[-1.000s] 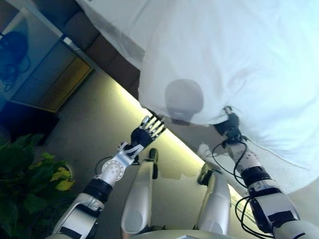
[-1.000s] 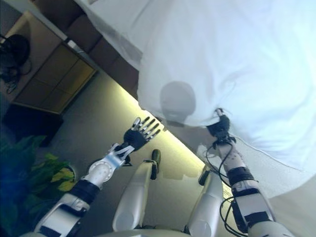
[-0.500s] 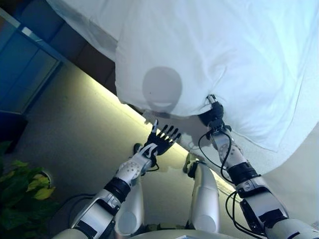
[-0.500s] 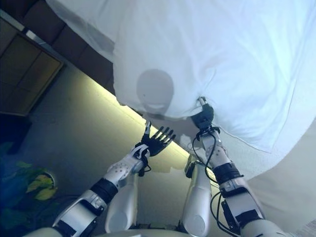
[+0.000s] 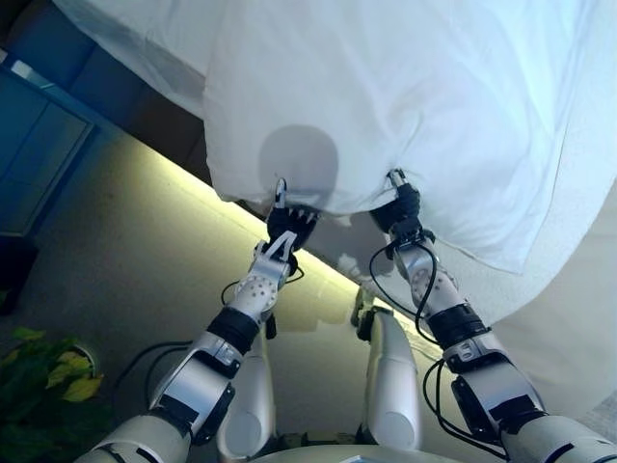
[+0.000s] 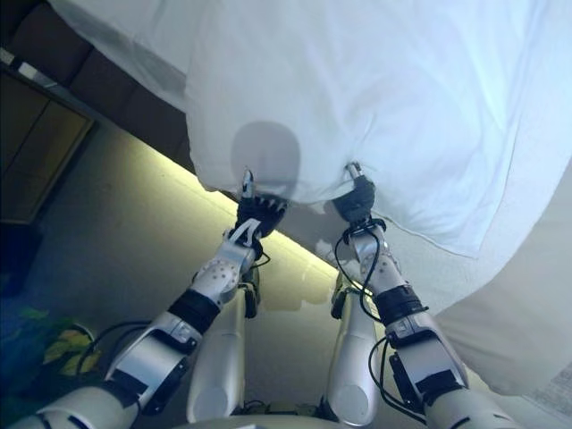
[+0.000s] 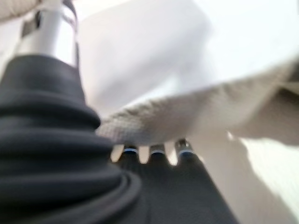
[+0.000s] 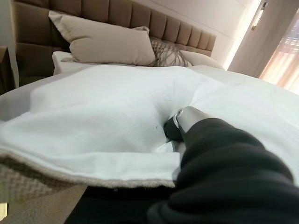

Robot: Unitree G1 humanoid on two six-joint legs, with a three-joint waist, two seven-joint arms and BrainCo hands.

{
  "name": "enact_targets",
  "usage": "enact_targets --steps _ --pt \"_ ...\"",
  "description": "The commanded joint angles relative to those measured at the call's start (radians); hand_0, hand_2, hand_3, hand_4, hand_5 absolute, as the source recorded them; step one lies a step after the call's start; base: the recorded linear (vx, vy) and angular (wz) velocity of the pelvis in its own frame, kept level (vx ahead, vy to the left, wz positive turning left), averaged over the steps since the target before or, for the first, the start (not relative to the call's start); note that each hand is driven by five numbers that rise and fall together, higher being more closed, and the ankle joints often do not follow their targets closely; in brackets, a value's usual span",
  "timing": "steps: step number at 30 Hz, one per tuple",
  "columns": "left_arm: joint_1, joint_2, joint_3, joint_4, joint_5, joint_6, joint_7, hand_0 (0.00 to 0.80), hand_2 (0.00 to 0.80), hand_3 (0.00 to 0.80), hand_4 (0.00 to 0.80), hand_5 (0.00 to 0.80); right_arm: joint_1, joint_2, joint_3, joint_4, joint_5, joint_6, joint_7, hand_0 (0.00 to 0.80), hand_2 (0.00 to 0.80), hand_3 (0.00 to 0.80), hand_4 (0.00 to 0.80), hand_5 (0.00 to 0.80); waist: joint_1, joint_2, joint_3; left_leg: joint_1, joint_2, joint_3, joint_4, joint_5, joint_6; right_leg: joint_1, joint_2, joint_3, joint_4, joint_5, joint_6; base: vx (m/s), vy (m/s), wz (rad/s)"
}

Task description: Make the bed neatly

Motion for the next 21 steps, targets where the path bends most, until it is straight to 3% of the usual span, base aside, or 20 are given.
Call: enact_targets --steps 1,7,11,14,21 --pt "-0.062 -0.046 0.011 0.016 -0.05 0.009 -0.038 0.0 0.0 0.0 0.0 0.0 -0.044 -0.015 -0.005 -0.138 -0.034 0.029 0.023 0.8 0.8 0.8 0.8 0.8 -0.009 0.009 -0.022 -0.005 0.028 -0.008 -0.053 0.102 -0.045 0.058 -0.056 0.007 -0.102 0.137 0.08 0.012 0.055 -0.12" --pt "-0.068 -0.058 0.024 0.063 -0.018 -0.032 -0.05 0.0 0.0 0.0 0.0 0.0 -0.041 -0.007 0.017 -0.172 -0.044 0.032 0.01 0.8 0.8 0.8 0.8 0.8 -0.024 -0.006 -0.014 0.011 0.05 0.014 -0.067 0.107 -0.056 0.079 -0.057 0.008 -0.146 0.147 0.078 -0.008 0.032 -0.13" --pt "-0.121 -0.019 0.049 0.094 0.063 -0.056 0.005 0.0 0.0 0.0 0.0 0.0 -0.044 -0.007 0.041 -0.153 -0.027 0.038 0.018 0.8 0.8 0.8 0.8 0.8 -0.037 -0.012 -0.014 0.025 0.064 0.034 -0.069 0.108 -0.063 0.093 -0.057 0.014 -0.158 0.149 0.077 -0.001 0.053 -0.14" --pt "-0.214 0.055 0.117 0.14 0.024 -0.03 0.016 0.0 0.0 0.0 0.0 0.0 -0.059 -0.029 0.049 -0.107 -0.004 0.061 0.041 0.8 0.8 0.8 0.8 0.8 -0.054 -0.003 -0.02 0.042 0.07 0.052 -0.07 0.098 -0.065 0.095 -0.064 0.019 -0.152 0.139 0.071 0.004 0.105 -0.11" --pt "-0.303 0.099 0.162 0.225 -0.036 -0.069 -0.013 0.0 0.0 0.0 0.0 0.0 -0.079 -0.074 0.062 -0.105 0.021 0.088 0.045 0.8 0.8 0.8 0.8 0.8 -0.085 0.02 -0.017 0.063 0.069 0.07 -0.091 0.102 -0.074 0.1 -0.069 0.031 -0.168 0.137 0.066 -0.005 0.082 -0.12"
